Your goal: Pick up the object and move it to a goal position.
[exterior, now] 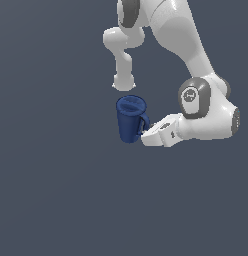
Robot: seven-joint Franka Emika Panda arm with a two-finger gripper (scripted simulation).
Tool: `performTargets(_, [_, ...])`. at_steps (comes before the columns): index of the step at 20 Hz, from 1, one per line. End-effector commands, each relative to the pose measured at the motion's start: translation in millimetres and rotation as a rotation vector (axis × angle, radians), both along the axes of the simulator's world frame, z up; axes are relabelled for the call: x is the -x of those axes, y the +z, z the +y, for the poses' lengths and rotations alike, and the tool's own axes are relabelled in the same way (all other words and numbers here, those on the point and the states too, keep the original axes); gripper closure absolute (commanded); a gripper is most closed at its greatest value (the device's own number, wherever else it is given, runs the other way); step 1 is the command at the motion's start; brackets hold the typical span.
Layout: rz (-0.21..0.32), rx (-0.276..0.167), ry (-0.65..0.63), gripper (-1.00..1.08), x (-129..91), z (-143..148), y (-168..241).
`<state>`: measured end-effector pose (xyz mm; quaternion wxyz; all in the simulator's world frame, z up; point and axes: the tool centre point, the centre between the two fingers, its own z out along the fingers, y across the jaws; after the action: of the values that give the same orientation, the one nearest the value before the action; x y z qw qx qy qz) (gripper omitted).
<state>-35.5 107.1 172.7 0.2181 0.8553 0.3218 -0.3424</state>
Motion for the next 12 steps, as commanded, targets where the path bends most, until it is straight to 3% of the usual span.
performTargets(1, [0.001, 0.001, 0.000, -0.20, 3.3, -4.3, -4.9])
performTargets(8, [0.002, 0.002, 0.001, -0.20, 7.3, -10.6, -11.9])
performTargets(9, [0.002, 0.002, 0.001, 1.08, 7.3, -10.6, -11.9])
performTargets(12, [0.002, 0.002, 0.001, 1.08, 7.3, -10.6, -11.9])
